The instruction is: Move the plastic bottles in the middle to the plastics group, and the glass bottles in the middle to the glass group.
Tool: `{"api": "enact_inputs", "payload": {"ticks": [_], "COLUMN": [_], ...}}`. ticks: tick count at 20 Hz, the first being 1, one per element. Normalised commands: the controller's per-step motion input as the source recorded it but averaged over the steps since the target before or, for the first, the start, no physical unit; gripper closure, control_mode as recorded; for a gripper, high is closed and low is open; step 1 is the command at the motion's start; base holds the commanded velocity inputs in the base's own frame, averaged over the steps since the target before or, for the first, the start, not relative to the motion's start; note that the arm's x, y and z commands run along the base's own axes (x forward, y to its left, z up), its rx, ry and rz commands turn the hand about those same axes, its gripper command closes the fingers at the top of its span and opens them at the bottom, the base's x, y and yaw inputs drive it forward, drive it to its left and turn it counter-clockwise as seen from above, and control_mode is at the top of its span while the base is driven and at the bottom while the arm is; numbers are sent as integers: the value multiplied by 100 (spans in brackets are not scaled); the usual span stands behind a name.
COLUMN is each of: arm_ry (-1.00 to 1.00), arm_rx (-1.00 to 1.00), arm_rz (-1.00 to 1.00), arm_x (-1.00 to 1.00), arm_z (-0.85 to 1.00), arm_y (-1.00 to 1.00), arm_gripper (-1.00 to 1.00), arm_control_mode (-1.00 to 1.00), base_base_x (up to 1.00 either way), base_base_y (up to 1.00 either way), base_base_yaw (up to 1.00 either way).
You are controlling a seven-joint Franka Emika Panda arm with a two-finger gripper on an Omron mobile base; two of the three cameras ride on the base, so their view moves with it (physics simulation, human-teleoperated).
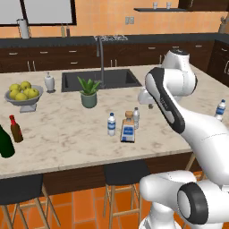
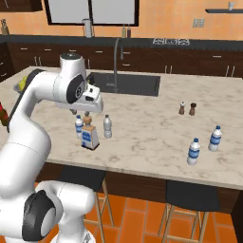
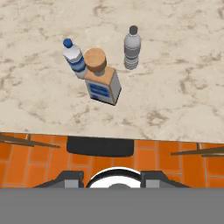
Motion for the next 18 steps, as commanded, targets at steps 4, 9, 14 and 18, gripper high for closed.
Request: {"api": "enact_inputs", "payload": {"ticks": [4, 9, 14, 18], "arm_ry": [1, 0, 8, 7], "arm_rx": [0, -1, -3, -1], "arm_rz": [0, 14, 19, 21], "arm_x": [-3, 57, 78, 59], "arm_z": [-10, -20, -8, -14], "arm_y": [28, 42, 0, -21], "arm_gripper": [-100, -100, -100, -100], "arm_control_mode": [-100, -100, -100, -100], "base_base_x": [0, 0, 0, 0], "base_base_y": [0, 0, 0, 0], "base_base_yaw": [0, 0, 0, 0]}}
